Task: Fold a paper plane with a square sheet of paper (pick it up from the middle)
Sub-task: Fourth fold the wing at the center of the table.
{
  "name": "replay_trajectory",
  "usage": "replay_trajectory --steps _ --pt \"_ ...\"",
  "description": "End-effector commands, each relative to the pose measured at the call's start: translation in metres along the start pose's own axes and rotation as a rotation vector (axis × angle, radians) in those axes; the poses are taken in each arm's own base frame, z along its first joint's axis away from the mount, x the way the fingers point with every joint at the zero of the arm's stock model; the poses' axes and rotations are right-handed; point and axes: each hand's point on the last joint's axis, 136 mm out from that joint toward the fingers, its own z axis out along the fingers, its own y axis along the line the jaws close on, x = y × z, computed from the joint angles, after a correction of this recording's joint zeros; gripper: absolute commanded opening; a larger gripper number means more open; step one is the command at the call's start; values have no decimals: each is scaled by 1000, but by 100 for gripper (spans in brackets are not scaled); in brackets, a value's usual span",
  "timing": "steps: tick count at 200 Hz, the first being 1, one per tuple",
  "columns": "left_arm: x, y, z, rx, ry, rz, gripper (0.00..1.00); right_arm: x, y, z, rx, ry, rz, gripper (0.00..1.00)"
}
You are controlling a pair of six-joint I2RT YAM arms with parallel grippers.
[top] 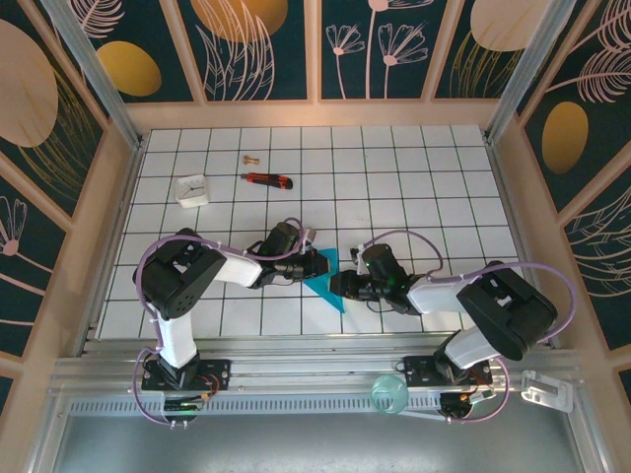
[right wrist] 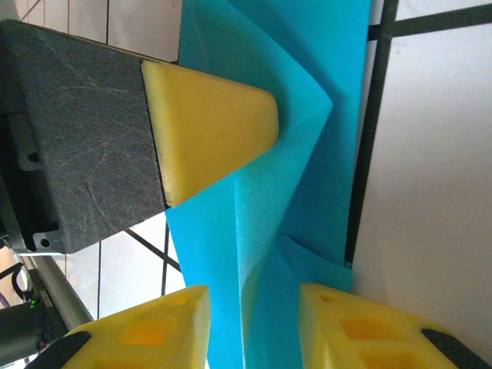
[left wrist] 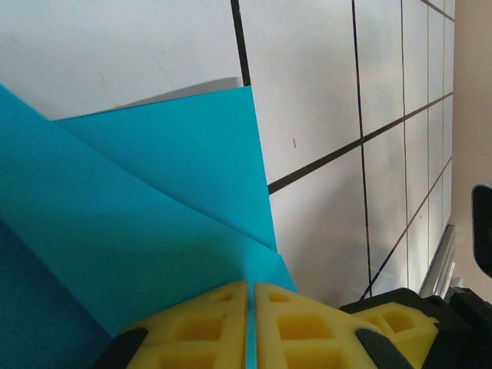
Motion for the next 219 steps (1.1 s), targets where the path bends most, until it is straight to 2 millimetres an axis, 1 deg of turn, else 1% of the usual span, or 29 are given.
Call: replay_trajectory --steps 1,42,70,98,109,117,132,158,177,203,219 --pt "6 24 4 -73 25 -20 12 -4 17 4 -54 2 -22 35" --pt "8 26 4 -76 26 -24 12 -4 21 6 -79 14 -38 35" --pt "8 26 4 -76 26 -24 12 -9 21 5 -74 10 -48 35" --pt "8 24 4 -72 27 -23 13 -13 13 -6 -28 -14 -56 37" --pt "7 25 4 -73 25 -23 13 -15 11 -10 -12 -26 -61 39" --pt "8 25 4 -73 28 -23 13 -15 7 -14 6 -34 -61 43" --pt "8 26 5 -74 28 -25 13 -16 3 -20 32 -45 -66 45" --pt "8 26 5 -73 29 -24 13 -19 -2 -33 68 -76 -76 47" --pt "8 27 5 -75 28 -25 12 -14 2 -38 57 -75 -83 43" --pt "8 26 5 -74 28 -24 13 -4 16 -39 42 -59 -123 30" --pt "8 26 5 -74 27 -26 12 2 27 -36 29 -50 -159 25"
